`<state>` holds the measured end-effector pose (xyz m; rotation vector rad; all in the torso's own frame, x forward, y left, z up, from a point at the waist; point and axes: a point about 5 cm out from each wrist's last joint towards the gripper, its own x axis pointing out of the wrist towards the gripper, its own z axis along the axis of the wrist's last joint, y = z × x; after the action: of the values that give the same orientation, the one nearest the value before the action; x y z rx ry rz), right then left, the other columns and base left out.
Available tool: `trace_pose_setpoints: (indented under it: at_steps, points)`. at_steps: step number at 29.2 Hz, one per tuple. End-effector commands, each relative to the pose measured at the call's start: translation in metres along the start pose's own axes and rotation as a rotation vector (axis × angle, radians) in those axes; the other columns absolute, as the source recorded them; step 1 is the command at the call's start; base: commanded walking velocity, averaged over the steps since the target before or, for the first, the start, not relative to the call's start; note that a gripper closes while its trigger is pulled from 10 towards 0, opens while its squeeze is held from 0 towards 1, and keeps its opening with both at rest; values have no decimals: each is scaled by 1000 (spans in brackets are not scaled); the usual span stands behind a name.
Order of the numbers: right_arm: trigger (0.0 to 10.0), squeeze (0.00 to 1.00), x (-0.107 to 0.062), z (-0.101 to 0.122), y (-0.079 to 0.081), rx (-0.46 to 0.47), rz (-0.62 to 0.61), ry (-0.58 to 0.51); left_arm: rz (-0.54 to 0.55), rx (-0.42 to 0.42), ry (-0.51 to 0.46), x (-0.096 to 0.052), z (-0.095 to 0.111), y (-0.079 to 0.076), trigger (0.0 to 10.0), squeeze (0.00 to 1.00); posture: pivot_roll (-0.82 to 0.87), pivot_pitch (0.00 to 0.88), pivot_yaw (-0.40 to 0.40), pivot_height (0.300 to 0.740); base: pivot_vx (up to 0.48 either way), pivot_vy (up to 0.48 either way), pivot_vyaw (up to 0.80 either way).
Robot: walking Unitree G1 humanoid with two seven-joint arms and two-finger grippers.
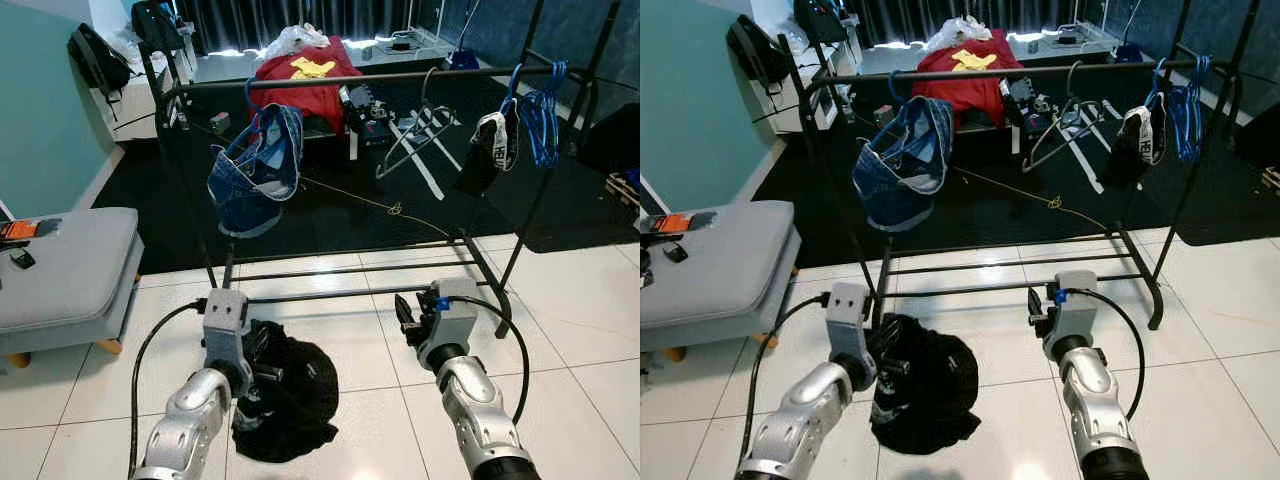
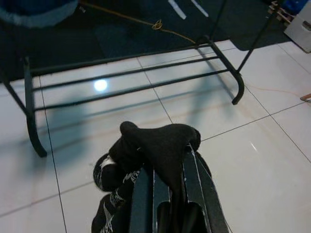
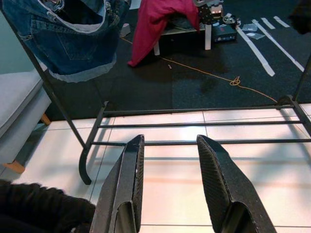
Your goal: Hang hanger
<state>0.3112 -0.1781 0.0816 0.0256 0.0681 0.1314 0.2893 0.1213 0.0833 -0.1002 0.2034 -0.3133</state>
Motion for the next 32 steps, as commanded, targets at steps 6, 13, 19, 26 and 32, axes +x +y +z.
trace_pose_setpoints:
  at_steps: [6,13,19,26,32]
  points:
    - [10000,0,1,7,3,18,11,-39,-70,91,-98,5,24,-10,10000,0,30,67,39,740,334,0,-133]
    - [10000,0,1,7,0,29,1,-41,-74,78,-121,8,31,-13,10000,0,29,67,37,740,359,0,-800]
    - [10000,0,1,8,3,19,15,-50,-70,71,-139,10,36,-14,10000,0,26,64,38,740,373,0,0]
    - [10000,0,3,11,5,12,28,-56,-52,76,-141,12,38,-12,10000,0,26,62,40,740,378,0,0]
    - [10000,0,10,16,12,-70,101,-42,6,75,-143,15,40,-3,10000,0,25,60,38,740,381,0,400]
